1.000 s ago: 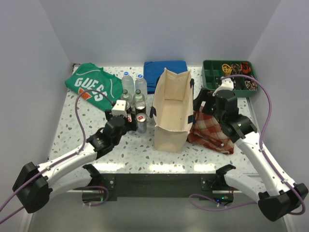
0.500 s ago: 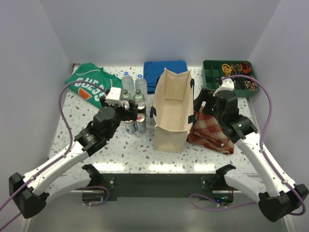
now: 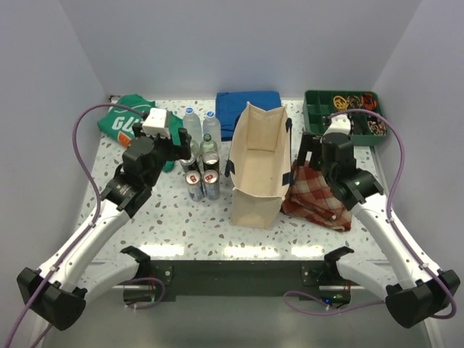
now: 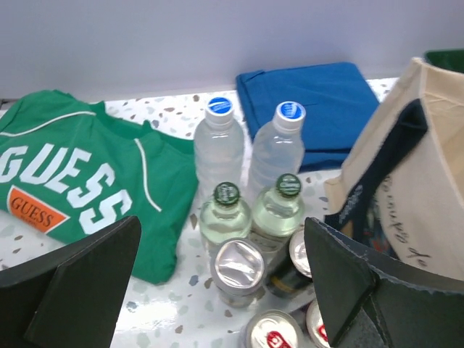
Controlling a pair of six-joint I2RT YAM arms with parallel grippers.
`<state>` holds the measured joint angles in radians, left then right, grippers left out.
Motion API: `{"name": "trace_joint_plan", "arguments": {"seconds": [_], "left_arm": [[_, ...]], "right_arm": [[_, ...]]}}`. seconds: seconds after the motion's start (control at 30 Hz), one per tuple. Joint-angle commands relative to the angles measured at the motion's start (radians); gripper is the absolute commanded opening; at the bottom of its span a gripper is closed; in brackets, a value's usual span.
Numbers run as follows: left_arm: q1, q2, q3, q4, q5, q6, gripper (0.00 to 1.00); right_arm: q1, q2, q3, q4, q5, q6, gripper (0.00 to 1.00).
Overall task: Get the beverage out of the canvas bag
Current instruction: Reset both arms
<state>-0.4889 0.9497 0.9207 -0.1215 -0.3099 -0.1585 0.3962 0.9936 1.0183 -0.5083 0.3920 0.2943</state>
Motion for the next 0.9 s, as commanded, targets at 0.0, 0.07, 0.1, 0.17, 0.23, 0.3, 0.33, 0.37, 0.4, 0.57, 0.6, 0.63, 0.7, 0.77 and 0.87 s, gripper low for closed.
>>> {"name": "trace_joint_plan", "arguments": {"seconds": [0.0,0.07,0.1,0.17,0.23,0.3,0.33,0.37,0.4,0.57,0.6,0.63,0.7,0.77,0.87], "left_arm": [[0.125,0.034,0.026,0.048,0.057,0.004,1.0],[0.23,0.037,0.017,0.104,0.113,-0.027,1.0],[0.274,0.041,0.02,0.105,0.155,-0.041,1.0],[0.375,0.075,0.038,0.106,0.205,-0.082,1.0],[0.42,0.119,0.044,0.106,0.224,-0.11,1.0],[0.467,0.141,0.029,0.146,0.236,-0.127,1.0],[0.481,0.17,0.021,0.163,0.242,-0.151,1.0],[0.518,0.188,0.018,0.164,0.274,-0.165,1.0],[0.532,0.217,0.021,0.164,0.291,-0.174,1.0],[0.544,0.259,0.014,0.224,0.235,-0.177,1.0],[0.544,0.267,0.006,0.238,0.221,-0.179,1.0],[0.543,0.27,0.0,0.259,0.203,-0.179,1.0],[0.543,0.276,-0.043,0.295,0.166,-0.179,1.0],[0.543,0.281,-0.098,0.362,0.172,-0.17,1.0],[0.543,0.294,-0.161,0.442,0.17,-0.138,1.0]], "right_arm": [[-0.066,-0.001,0.017,0.04,0.05,-0.038,0.91],[-0.143,0.002,0.002,0.065,-0.022,-0.024,0.92],[-0.195,0.008,-0.007,0.068,-0.042,-0.02,0.92],[-0.238,0.017,-0.011,0.068,-0.073,-0.001,0.94],[-0.287,0.031,-0.015,0.074,-0.09,0.012,0.96],[-0.31,0.036,-0.03,0.1,-0.108,0.025,0.96],[-0.316,0.049,-0.037,0.106,-0.114,0.038,0.97],[-0.326,0.057,-0.04,0.112,-0.117,0.049,0.97],[-0.341,0.066,-0.044,0.113,-0.126,0.057,0.98],[-0.344,0.088,-0.064,0.135,-0.131,0.091,0.98],[-0.342,0.091,-0.069,0.142,-0.137,0.095,0.98],[-0.341,0.088,-0.072,0.143,-0.149,0.101,0.98],[-0.336,0.08,-0.076,0.146,-0.159,0.1,0.98],[-0.336,0.076,-0.078,0.134,-0.151,0.094,0.98],[-0.336,0.06,-0.095,0.116,-0.122,0.089,0.98]]}}
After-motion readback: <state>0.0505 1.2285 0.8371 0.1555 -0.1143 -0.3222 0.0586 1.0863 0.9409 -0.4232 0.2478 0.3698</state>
